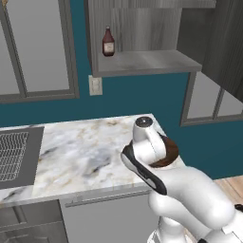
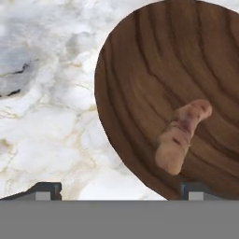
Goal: Pick the potato from the cabinet and place it in the bowl. Then pick the bowl and place it in the sink. Then turn on the sink facuet.
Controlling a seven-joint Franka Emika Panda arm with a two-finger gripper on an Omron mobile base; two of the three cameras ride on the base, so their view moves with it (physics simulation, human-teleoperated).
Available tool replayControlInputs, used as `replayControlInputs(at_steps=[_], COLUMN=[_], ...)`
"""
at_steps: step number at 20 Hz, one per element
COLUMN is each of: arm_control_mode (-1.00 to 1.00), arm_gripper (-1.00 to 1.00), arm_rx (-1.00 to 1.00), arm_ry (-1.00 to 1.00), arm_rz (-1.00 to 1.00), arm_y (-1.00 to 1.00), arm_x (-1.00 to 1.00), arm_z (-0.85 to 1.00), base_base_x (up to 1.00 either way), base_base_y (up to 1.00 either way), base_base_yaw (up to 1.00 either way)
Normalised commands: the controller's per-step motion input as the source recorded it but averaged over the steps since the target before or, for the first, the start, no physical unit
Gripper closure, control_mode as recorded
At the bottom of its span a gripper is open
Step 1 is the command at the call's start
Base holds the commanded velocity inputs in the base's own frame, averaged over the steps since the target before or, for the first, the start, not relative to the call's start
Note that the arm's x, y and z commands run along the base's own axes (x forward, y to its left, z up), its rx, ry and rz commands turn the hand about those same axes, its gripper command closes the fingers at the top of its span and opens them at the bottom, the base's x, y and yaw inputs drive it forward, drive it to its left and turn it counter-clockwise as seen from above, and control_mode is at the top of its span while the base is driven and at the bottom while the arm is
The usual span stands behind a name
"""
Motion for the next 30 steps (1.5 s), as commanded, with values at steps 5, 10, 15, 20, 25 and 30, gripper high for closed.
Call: replayControlInputs(at_steps=[5, 10, 15, 20, 25, 30], arm_control_mode=[-1.00, -1.00, -1.00, -1.00, -1.00, -1.00], arm_gripper=[-1.00, -1.00, -1.00, -1.00, -1.00, -1.00], arm_rx=[-0.03, -0.04, -0.04, -0.03, -0.01, -0.01], arm_ry=[0.00, 0.00, 0.00, 0.00, 0.03, 0.03], arm_rz=[0.01, 0.00, 0.00, 0.00, 0.00, 0.00], arm_y=[0.01, 0.00, 0.00, -0.04, -0.18, -0.32], arm_x=[0.23, 0.36, 0.16, 0.01, 0.00, 0.07], arm_z=[-0.18, -0.28, -0.22, -0.21, -0.26, -0.31], base_base_x=[0.00, 0.00, 0.00, 0.00, 0.00, 0.00], base_base_y=[0.00, 0.00, 0.00, 0.00, 0.00, 0.00], base_base_yaw=[0.00, 0.00, 0.00, 0.00, 0.00, 0.00])
